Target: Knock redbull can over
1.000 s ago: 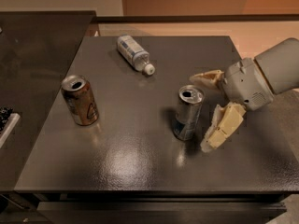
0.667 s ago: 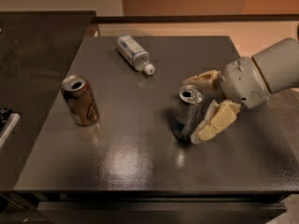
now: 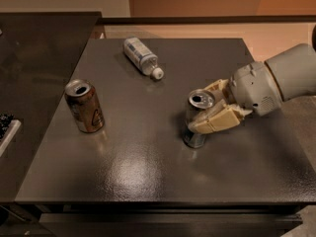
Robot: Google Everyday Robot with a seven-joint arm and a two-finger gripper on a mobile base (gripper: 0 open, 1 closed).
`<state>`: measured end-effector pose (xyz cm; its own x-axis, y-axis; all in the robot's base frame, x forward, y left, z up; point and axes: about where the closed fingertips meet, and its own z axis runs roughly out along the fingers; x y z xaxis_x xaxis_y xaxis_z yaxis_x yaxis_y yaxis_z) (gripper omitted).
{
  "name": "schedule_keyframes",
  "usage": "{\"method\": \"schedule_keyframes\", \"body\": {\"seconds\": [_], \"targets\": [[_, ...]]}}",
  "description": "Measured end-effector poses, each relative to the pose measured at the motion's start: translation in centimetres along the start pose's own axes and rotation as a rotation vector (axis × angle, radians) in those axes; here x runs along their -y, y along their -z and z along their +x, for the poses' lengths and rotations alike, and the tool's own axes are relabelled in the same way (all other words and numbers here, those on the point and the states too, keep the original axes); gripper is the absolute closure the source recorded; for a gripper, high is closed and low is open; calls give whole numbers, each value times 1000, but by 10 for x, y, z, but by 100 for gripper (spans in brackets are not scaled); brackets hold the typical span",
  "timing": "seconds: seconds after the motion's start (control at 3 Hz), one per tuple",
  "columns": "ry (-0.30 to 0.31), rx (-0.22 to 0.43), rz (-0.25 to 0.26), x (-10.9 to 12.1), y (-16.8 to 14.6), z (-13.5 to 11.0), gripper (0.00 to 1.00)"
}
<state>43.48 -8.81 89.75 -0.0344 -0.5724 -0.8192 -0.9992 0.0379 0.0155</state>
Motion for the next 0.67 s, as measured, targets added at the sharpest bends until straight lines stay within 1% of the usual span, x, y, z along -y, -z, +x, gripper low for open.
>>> {"method": "schedule_keyframes", "body": {"seconds": [0.33,0.67], "targets": [[-4,9,33,1,9,-11,87],[-19,-47,105,8,25,-23,100]]}}
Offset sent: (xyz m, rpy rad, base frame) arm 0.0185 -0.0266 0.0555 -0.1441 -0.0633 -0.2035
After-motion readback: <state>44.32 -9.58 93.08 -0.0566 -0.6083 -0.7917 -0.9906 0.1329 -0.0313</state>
